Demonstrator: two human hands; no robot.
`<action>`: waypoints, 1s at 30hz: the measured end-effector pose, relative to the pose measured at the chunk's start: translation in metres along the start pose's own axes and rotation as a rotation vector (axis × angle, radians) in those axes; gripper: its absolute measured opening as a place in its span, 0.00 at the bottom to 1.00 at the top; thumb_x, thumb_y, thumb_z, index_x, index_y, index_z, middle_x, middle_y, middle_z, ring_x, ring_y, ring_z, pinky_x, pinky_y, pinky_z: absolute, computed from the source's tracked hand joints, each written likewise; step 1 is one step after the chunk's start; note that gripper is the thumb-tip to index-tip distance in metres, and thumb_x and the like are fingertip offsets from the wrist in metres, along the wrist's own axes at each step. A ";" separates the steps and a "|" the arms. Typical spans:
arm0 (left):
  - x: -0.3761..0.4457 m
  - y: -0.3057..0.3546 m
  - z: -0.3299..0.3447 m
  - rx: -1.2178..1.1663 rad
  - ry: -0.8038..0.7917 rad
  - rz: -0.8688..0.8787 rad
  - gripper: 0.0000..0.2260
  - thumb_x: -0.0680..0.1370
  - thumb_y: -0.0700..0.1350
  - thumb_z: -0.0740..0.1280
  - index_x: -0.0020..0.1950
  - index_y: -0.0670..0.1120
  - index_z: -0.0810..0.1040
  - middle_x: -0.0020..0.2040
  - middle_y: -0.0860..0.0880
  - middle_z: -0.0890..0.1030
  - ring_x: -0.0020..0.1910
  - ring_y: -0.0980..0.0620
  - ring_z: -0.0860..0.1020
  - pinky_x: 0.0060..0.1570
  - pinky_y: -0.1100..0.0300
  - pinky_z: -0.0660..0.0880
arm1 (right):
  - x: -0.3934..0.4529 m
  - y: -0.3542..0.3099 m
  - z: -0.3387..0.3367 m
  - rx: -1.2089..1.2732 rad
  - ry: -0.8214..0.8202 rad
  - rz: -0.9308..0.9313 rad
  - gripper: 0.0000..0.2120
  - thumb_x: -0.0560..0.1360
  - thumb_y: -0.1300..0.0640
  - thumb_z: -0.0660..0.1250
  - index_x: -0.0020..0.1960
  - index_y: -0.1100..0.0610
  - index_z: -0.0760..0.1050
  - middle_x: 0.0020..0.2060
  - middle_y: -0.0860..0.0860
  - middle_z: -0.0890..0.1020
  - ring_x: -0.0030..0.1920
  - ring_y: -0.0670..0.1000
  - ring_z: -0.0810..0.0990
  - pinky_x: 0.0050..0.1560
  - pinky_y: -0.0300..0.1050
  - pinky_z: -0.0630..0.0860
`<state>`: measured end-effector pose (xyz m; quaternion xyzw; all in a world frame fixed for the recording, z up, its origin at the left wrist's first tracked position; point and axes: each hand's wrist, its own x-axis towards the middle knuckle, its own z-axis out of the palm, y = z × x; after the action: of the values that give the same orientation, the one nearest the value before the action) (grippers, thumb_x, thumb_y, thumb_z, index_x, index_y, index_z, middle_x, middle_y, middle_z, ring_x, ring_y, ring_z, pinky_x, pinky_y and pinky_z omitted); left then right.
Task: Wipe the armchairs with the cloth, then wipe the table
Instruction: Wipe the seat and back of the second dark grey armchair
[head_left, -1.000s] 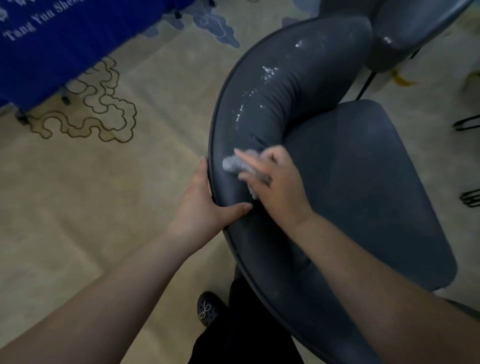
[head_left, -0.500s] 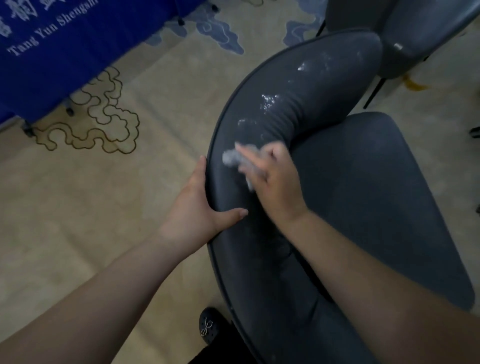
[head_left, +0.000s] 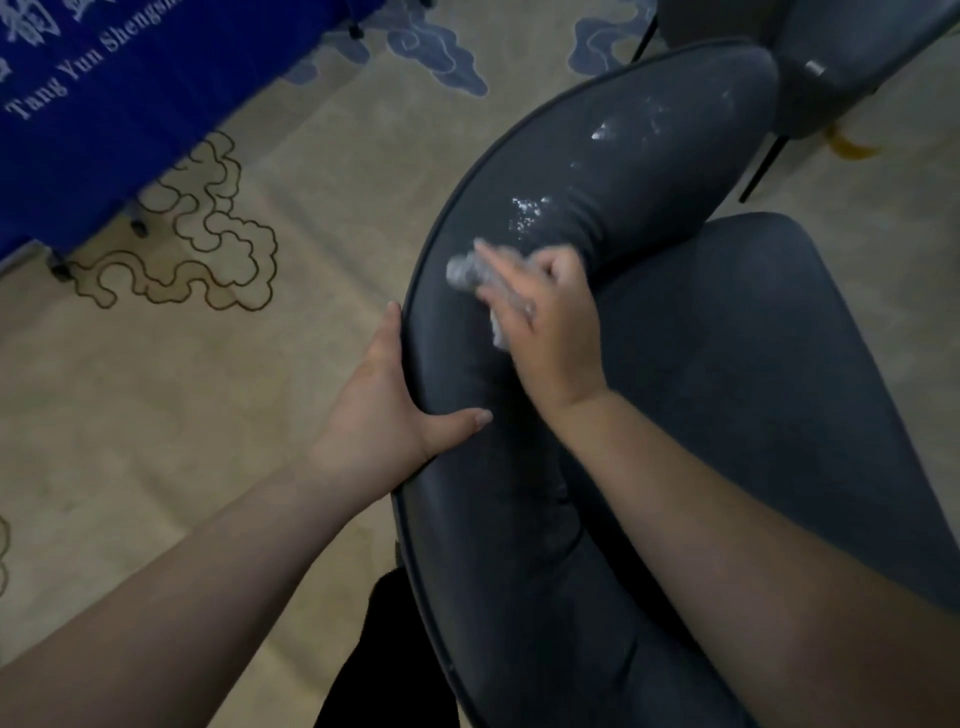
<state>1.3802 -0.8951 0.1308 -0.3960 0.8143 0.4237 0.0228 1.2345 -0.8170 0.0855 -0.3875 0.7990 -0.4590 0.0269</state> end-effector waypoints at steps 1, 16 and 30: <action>0.006 0.002 0.000 0.008 -0.002 0.002 0.56 0.61 0.56 0.79 0.79 0.48 0.47 0.75 0.51 0.63 0.68 0.58 0.65 0.57 0.72 0.60 | -0.018 -0.001 -0.003 0.003 -0.023 -0.022 0.18 0.75 0.57 0.68 0.64 0.52 0.76 0.45 0.52 0.68 0.44 0.44 0.71 0.50 0.31 0.69; 0.036 0.008 -0.004 0.025 -0.040 0.047 0.54 0.60 0.58 0.78 0.77 0.52 0.49 0.71 0.52 0.67 0.61 0.60 0.69 0.56 0.67 0.66 | 0.081 0.020 0.004 -0.044 0.091 0.077 0.17 0.75 0.57 0.69 0.63 0.54 0.78 0.45 0.51 0.67 0.43 0.49 0.74 0.48 0.29 0.70; 0.146 0.039 -0.024 0.134 -0.182 0.241 0.56 0.59 0.59 0.78 0.78 0.50 0.48 0.73 0.52 0.66 0.68 0.56 0.66 0.56 0.74 0.59 | 0.154 0.061 -0.009 -0.236 0.219 0.320 0.17 0.75 0.53 0.69 0.63 0.51 0.77 0.46 0.51 0.67 0.49 0.53 0.74 0.51 0.33 0.66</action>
<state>1.2613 -0.9906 0.1177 -0.2529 0.8769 0.4025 0.0719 1.0864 -0.8927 0.0929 -0.2041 0.8965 -0.3917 -0.0332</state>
